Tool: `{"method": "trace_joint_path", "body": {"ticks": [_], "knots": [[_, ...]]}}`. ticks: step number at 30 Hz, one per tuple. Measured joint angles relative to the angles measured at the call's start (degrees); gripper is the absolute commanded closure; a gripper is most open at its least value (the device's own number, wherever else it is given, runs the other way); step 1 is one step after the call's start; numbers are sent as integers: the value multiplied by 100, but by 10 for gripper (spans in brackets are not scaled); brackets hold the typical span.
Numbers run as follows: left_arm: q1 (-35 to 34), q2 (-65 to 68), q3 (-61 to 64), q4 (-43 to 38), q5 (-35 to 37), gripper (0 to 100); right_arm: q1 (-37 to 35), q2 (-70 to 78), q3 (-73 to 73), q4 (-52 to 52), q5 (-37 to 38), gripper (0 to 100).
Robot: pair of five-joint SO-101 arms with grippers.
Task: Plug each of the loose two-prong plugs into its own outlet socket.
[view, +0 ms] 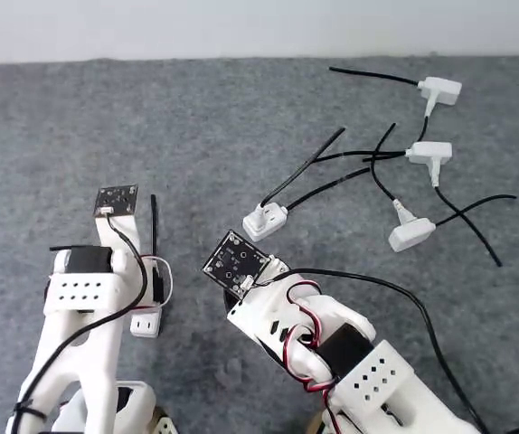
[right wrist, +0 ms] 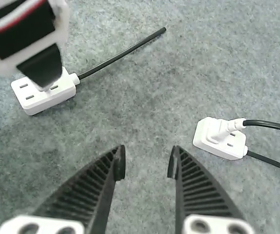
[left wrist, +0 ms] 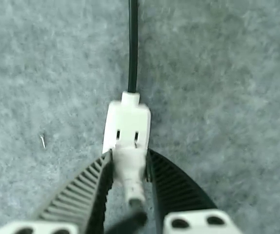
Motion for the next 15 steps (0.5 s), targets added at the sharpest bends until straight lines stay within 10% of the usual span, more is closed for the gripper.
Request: {"method": "trace_joint_path", "body": {"ticks": [15], "knots": [[9, 0, 62, -273, 0, 988, 0, 0, 0, 0, 0, 839]]}}
